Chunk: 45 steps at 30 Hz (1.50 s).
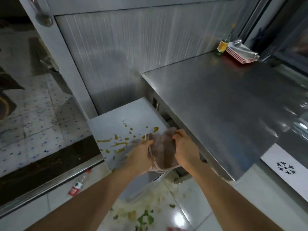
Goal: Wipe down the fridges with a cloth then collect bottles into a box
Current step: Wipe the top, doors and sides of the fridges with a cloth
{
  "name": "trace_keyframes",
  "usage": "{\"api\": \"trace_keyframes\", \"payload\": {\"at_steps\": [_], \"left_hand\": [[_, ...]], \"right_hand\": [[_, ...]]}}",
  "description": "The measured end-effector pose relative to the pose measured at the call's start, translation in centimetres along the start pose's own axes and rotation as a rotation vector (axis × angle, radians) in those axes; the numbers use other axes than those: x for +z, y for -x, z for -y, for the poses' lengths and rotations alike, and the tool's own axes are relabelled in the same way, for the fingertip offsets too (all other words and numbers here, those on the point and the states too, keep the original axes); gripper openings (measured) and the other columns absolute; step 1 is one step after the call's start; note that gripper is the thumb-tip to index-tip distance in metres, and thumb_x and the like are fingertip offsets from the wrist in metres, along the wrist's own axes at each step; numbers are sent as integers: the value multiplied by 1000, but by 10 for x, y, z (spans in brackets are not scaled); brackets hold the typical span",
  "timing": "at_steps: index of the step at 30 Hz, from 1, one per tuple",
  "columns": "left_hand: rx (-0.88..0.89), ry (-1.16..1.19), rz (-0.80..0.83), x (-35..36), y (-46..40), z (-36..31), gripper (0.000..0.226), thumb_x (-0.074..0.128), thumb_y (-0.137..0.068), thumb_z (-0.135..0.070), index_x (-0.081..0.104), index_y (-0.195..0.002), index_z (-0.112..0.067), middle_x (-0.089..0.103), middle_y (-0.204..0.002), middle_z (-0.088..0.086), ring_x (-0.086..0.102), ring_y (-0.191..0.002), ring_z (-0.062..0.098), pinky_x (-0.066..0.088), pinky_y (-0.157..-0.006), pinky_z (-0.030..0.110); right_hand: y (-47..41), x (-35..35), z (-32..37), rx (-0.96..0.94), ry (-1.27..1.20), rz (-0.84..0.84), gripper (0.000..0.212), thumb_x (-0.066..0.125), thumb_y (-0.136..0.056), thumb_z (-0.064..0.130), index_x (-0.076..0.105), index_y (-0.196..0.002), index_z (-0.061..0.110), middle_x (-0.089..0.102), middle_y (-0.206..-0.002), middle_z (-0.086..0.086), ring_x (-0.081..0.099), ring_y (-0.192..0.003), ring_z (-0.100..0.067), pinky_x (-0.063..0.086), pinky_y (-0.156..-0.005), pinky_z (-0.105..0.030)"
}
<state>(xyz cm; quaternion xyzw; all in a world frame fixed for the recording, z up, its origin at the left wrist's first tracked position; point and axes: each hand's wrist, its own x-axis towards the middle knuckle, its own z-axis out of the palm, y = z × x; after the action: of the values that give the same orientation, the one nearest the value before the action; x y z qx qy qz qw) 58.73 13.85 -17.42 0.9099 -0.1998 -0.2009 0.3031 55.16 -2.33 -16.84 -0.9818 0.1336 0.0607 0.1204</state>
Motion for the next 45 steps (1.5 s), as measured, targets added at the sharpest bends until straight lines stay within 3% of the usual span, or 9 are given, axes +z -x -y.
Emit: {"api": "trace_keyframes", "payload": {"at_steps": [3, 8, 14, 20, 24, 28, 35, 41, 45], "left_hand": [[48, 0, 107, 5, -18, 2, 47, 48, -95, -10, 39, -140, -4, 62, -122, 17, 56, -112, 32, 37, -99, 23], [14, -91, 105, 14, -50, 38, 62, 58, -87, -11, 33, -143, -19, 33, -147, 6, 40, -130, 23, 33, -105, 29], [-10, -57, -54, 12, -84, 69, 50, 59, -83, -5, 48, -130, -17, 43, -135, 1, 45, -119, 19, 38, -103, 33], [-72, -265, -227, 11, -126, 98, 51, 56, -85, -15, 44, -134, -21, 42, -141, -1, 33, -129, 22, 25, -105, 37], [-72, -417, -272, -1, -155, 121, 56, 53, -87, -19, 38, -141, -26, 27, -152, 1, 21, -137, 26, 16, -109, 46], [-113, -490, -245, -14, -187, 139, 55, 51, -89, -22, 35, -141, -31, 18, -156, 1, 12, -141, 28, 8, -112, 52], [2, -474, -311, -20, -194, 155, 52, 60, -80, -13, 55, -131, -22, 45, -144, 8, 40, -127, 34, 27, -105, 45], [14, -481, -334, -18, -193, 161, 52, 56, -84, -18, 50, -135, -25, 43, -146, 1, 39, -129, 29, 27, -105, 40], [-13, -461, -267, -28, -195, 164, 58, 54, -85, -24, 39, -141, -26, 38, -149, -4, 31, -134, 22, 20, -109, 40]], "right_hand": [[-21, 14, -1, 26, 46, 14, 51, 64, -85, 13, 45, -132, 17, 31, -143, -1, 42, -119, -24, 48, -95, -35], [-47, 47, -10, 11, 100, 157, 75, 67, -81, 18, 26, -144, 19, 5, -158, -9, 11, -142, -32, 29, -113, -42], [-74, 86, -13, -14, -67, -58, 55, 47, -96, 32, 28, -146, 18, 25, -154, -7, 28, -139, -26, 35, -111, -41], [-92, 118, -17, -132, 162, 23, 68, 22, -94, 61, 16, -151, 24, 14, -158, -13, 16, -144, -34, 15, -116, -50], [-92, 123, -16, -96, 177, 1, 73, 13, -90, 65, 25, -149, 24, 20, -157, -13, 23, -141, -39, 21, -113, -58], [-123, 123, -6, -130, 175, 59, 78, 5, -87, 67, 10, -151, 23, 6, -159, -14, 12, -144, -40, 16, -113, -58], [-212, 133, 22, -196, 113, 19, 71, 9, -90, 65, -2, -150, 29, -8, -160, -8, 0, -146, -34, 13, -114, -55], [-283, 132, 50, -269, 85, 21, 69, 18, -93, 63, 0, -151, 30, -8, -160, -4, -1, -146, -33, 12, -114, -53], [-257, 131, 49, -258, 102, -17, 77, 12, -92, 63, -3, -152, 17, -5, -160, -8, -2, -147, -29, 6, -117, -48]]}}
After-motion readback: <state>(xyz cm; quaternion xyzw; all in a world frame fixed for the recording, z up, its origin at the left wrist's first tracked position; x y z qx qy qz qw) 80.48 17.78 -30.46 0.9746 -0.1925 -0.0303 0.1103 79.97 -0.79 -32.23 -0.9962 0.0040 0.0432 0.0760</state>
